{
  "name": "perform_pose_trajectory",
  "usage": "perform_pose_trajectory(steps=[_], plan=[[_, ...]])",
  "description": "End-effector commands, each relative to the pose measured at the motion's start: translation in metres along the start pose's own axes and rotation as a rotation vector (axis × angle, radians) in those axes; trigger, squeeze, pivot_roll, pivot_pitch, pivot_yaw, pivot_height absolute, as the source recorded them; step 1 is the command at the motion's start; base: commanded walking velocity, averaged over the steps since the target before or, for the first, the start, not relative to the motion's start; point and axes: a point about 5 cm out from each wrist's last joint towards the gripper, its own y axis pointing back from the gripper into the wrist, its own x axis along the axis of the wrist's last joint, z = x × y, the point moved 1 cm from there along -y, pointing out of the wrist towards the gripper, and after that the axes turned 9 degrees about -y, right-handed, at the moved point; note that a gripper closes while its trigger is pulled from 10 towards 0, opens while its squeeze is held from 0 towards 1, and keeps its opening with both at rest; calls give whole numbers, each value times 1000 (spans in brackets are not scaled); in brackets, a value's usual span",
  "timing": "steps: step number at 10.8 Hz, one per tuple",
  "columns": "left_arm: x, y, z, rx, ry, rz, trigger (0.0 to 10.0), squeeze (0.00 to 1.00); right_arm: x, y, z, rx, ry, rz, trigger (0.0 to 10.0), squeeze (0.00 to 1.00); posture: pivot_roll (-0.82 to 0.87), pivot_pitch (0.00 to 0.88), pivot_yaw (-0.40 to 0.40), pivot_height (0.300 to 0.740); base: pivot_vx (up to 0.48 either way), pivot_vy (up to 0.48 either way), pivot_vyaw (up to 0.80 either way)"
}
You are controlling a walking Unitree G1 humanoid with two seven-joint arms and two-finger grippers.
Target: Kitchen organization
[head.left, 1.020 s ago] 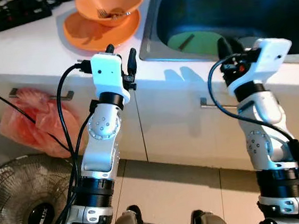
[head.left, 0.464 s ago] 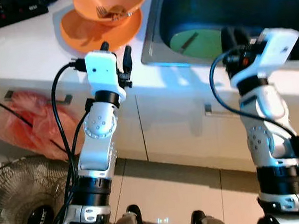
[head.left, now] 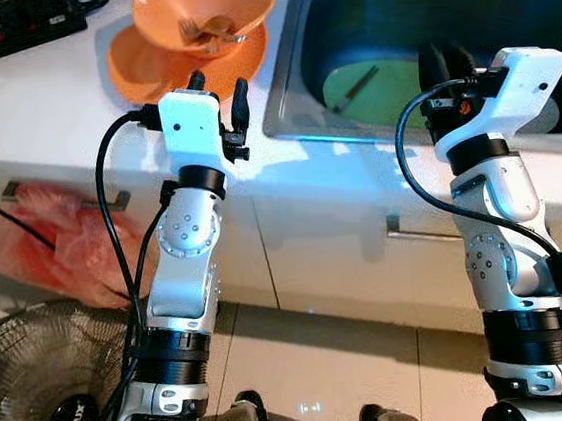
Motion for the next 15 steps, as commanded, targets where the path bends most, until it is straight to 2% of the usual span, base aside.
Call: perform_pose_trajectory(steps=[1, 10, 15], plan=[[6, 0, -2, 13, -4, 30, 10000, 0, 6, 1, -1, 1, 5, 26, 10000, 0, 87, 225, 25, 740, 364, 0, 0], [6, 0, 0, 6, -4, 33, 10000, 0, 2, 2, 1, -2, -3, 9, 10000, 0, 87, 225, 24, 740, 381, 0, 0], [9, 1, 4, -13, 10, 50, 10000, 0, 0, 3, 0, 3, -10, 2, 10000, 0, 84, 221, 24, 740, 0, 0, 0]])
